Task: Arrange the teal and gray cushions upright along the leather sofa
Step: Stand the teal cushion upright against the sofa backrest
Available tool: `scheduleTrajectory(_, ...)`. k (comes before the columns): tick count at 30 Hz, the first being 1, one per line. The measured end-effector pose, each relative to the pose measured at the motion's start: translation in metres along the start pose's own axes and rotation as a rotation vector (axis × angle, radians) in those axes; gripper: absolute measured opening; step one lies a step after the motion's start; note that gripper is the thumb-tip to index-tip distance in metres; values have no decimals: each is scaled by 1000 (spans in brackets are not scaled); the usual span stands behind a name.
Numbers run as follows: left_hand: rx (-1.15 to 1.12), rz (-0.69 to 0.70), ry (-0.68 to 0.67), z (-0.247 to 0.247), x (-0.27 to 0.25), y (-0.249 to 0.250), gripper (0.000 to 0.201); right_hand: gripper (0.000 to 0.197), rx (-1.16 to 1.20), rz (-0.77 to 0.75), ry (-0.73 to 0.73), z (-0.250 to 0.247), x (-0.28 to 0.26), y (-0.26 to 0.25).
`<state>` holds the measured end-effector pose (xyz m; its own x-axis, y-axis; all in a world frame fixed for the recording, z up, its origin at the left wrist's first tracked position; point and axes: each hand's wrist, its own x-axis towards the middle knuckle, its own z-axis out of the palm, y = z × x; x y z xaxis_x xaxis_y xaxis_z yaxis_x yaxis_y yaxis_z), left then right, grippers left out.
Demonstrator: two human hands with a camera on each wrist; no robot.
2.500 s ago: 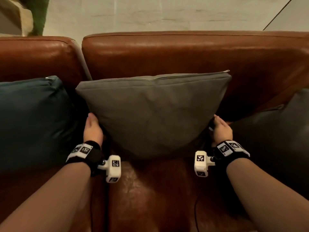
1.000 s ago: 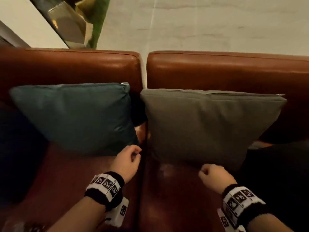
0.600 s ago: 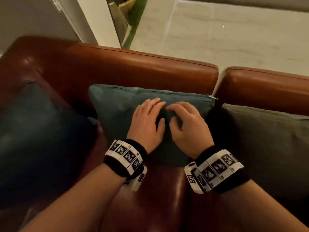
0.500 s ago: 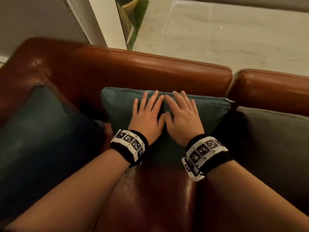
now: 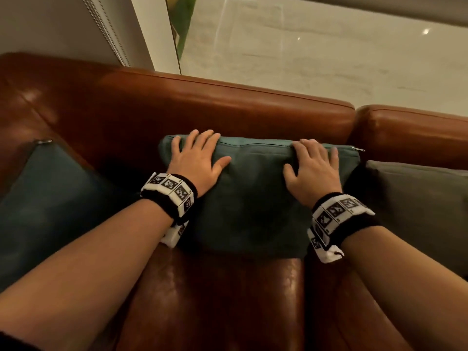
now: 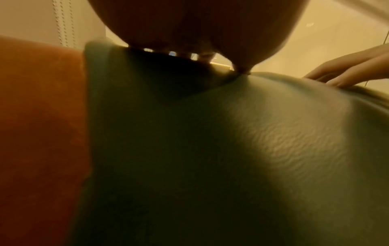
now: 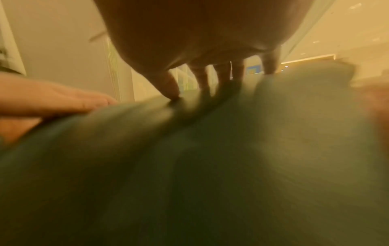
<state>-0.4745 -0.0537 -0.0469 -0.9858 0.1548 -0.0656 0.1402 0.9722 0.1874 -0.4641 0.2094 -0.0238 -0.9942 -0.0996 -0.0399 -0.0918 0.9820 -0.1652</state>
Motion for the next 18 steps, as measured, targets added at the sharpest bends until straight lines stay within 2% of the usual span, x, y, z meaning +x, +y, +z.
scheduleTrajectory(2, -16, 84, -30, 0, 7, 6, 60, 63, 55, -85, -51, -2, 10, -19)
scheduleTrajectory(4, -87, 94, -37, -3, 13, 9, 49, 62, 79, -125, -123, 0, 20, -34)
scheduleTrajectory(6, -147, 62, 5, -6, 16, 12, 29, 51, 122, -95, -93, -3, 26, -40)
scheduleTrajectory(9, -194, -1, 48, -11, 17, 20, 6, 28, 254, 31, -17, -9, 26, -40)
scheduleTrajectory(13, -262, -27, 33, -12, 17, 32, 9, 20, 339, 110, 37, -7, 22, -33)
scheduleTrajectory(16, -207, 45, -72, -12, 19, 44, 24, 27, 247, -31, 24, -2, 22, -35)
scheduleTrajectory(18, -168, 43, -82, -11, 20, 48, 15, 34, 155, -160, -14, 1, 21, -36)
